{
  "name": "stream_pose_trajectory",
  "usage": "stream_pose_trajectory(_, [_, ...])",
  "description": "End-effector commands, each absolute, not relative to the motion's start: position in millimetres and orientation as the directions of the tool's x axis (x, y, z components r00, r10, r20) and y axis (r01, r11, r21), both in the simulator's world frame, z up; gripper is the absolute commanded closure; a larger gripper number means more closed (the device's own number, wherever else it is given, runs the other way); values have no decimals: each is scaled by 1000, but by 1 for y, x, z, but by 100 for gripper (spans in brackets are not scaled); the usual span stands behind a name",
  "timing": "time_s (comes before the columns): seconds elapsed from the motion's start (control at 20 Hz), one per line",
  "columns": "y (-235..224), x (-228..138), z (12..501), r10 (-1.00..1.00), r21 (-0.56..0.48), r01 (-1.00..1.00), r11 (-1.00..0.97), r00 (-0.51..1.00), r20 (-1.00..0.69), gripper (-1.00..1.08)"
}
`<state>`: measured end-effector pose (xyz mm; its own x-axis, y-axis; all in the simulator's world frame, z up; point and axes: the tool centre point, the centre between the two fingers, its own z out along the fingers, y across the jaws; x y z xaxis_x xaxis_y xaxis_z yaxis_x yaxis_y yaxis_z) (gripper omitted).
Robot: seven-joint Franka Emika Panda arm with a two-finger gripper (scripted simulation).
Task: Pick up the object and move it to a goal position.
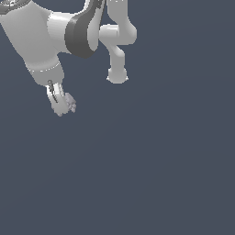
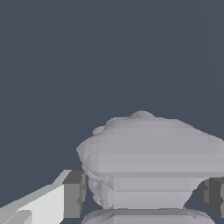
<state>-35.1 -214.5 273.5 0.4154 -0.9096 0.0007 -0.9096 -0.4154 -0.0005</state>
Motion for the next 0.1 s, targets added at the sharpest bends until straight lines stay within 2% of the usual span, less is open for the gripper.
stream_pose_trajectory(0.0, [-214,-34,273,-909,0,-909,-417,417,0,108])
stream_pose_trajectory(0.05, [-214,-34,273,-909,0,-909,-417,417,0,108])
